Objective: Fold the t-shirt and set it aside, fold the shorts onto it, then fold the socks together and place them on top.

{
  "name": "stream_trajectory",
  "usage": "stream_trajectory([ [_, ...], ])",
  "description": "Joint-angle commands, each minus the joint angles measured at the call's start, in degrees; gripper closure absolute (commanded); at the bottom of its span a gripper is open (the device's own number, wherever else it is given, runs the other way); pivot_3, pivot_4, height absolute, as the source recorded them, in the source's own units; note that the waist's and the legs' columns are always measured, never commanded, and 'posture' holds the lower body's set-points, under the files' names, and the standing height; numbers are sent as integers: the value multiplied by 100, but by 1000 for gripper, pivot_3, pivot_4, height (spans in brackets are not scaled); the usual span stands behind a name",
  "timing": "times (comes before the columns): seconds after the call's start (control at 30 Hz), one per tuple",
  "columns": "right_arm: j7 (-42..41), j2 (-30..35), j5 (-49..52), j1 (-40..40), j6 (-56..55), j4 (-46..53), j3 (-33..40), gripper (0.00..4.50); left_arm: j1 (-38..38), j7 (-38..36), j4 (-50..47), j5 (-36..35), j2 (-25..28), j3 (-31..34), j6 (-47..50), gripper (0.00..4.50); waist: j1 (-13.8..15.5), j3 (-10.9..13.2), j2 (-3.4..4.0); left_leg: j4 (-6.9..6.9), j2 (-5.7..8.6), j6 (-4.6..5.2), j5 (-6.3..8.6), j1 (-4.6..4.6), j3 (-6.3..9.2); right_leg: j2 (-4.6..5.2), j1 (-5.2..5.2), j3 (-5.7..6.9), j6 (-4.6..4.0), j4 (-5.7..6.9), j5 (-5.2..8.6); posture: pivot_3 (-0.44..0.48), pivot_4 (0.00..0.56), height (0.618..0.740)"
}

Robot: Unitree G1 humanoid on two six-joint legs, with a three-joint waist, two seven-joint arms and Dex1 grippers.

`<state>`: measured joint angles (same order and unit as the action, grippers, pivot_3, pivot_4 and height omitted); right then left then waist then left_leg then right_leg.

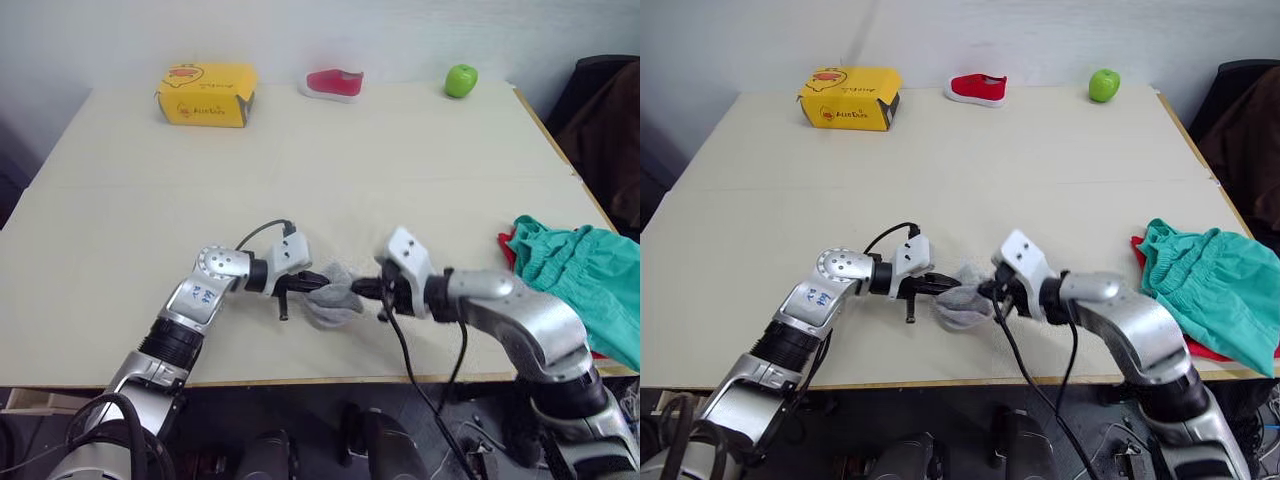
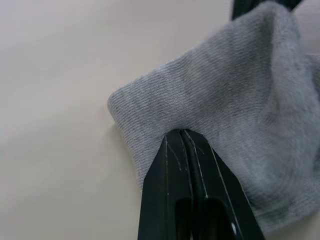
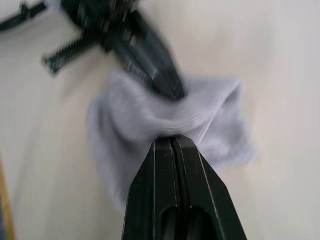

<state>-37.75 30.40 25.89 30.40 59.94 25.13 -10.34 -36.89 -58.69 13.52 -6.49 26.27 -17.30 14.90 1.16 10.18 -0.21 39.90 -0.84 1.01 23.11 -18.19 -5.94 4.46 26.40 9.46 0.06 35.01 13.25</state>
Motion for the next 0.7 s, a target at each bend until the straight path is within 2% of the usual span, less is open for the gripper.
stream_trajectory([
  [0.03,183,-260,-133,92,-169,-268,-196,4500,167,41,-81,183,30,-92,29,4457,12,0,0,0,0,0,0,-2,1,0,0,1,0,0,0,0,150,740],
  [0.17,307,-492,-434,-64,-429,-704,-583,4500,240,104,-190,186,18,-90,84,4457,6,0,0,1,1,1,1,-10,-1,0,2,5,1,-4,0,0,150,740],
  [0.3,231,-232,-612,-395,-561,-588,-732,4500,310,145,-288,196,21,-89,127,4457,2,0,0,1,1,2,1,-7,0,0,-2,6,1,-3,0,0,150,740],
  [0.53,200,378,-166,-450,-177,40,382,4500,310,186,-292,232,-7,-70,91,4457,15,0,0,4,1,3,2,-8,3,2,-2,5,2,-5,-1,0,150,740],
  [0.6,236,281,-18,-225,-24,86,517,4500,301,198,-279,249,-37,-74,78,4457,1,0,0,3,1,3,1,-8,3,1,-1,5,2,-4,-1,0,150,740],
  [0.7,377,-240,223,183,237,61,482,4500,308,204,-258,282,-69,-86,36,4457,-45,0,1,2,-2,2,1,-4,0,0,0,4,2,-2,-1,0,150,740],
])
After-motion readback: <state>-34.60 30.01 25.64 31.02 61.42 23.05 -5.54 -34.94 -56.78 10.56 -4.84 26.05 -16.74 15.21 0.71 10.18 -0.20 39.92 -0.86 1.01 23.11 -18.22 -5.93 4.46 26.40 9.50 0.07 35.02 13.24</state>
